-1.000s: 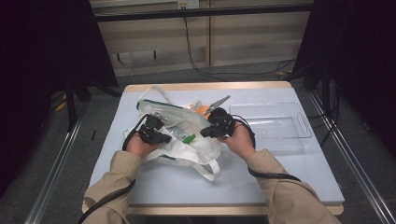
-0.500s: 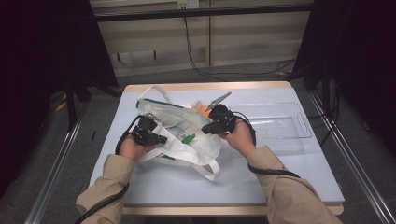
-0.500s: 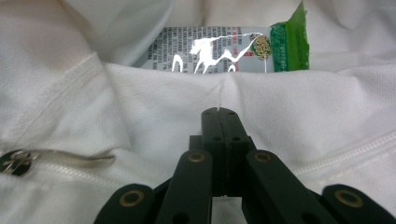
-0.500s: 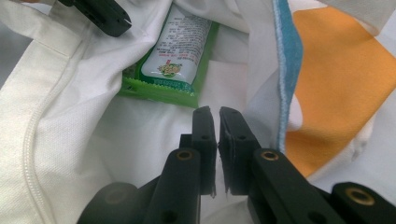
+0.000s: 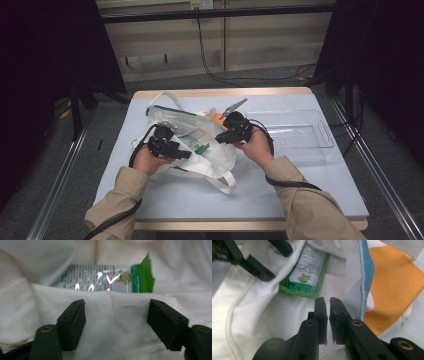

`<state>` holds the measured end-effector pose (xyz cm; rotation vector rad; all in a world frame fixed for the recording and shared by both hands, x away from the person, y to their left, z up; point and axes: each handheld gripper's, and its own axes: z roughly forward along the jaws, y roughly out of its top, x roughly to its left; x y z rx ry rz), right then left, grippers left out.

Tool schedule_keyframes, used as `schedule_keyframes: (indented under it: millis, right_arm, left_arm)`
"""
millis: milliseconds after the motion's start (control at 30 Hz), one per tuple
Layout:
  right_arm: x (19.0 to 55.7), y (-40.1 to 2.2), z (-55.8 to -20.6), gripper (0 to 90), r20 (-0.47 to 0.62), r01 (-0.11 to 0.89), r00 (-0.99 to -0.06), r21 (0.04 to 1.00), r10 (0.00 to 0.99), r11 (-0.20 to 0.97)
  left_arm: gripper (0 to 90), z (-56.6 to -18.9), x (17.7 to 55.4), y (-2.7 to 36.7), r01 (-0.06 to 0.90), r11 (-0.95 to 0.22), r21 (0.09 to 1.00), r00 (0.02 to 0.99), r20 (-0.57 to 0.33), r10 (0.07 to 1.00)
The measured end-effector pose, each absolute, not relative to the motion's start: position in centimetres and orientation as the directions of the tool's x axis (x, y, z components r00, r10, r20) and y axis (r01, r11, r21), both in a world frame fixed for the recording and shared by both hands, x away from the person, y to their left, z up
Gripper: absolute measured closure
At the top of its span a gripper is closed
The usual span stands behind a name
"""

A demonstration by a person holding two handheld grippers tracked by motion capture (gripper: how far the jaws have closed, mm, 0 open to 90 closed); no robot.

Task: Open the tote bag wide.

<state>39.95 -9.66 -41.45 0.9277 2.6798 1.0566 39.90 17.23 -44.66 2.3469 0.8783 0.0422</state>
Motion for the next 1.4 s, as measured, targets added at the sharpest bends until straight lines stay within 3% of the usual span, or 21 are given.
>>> schedule_keyframes:
  millis: [67,200,300,467,800,1400]
  right_arm:
    - [39.9,-9.6,-41.5,84.0,0.113,0.503,-0.805,0.649,0.582,0.57]
    - [40.0,-9.6,-41.6,83.6,0.105,0.498,-0.807,0.65,0.582,0.574]
    - [40.1,-9.6,-41.7,83.2,0.111,0.509,-0.802,0.643,0.587,0.573]
    - [40.4,-9.7,-42.0,83.2,0.11,0.513,-0.799,0.64,0.592,0.573]
    - [41.7,-10.0,-41.7,89.9,0.104,0.546,-0.771,0.615,0.628,0.569]
    - [43.1,-9.9,-41.7,90.0,0.081,0.566,-0.749,0.594,0.657,0.572]
  left_arm:
    - [33.1,-44.7,39.6,16.9,0.572,-0.6,0.559,0.786,-0.165,0.595]
    - [53.2,-44.9,39.2,16.2,0.523,-0.652,0.549,0.819,-0.114,0.562]
    - [69.8,-45.3,38.9,15.9,0.521,-0.645,0.559,0.82,-0.116,0.561]
    - [90.0,-45.7,38.7,16.0,0.547,-0.622,0.561,0.801,-0.133,0.584]
    - [90.0,-43.9,37.9,16.9,0.567,-0.595,0.569,0.782,-0.147,0.605]
    - [90.0,-44.1,36.3,19.5,0.568,-0.622,0.539,0.784,-0.124,0.608]
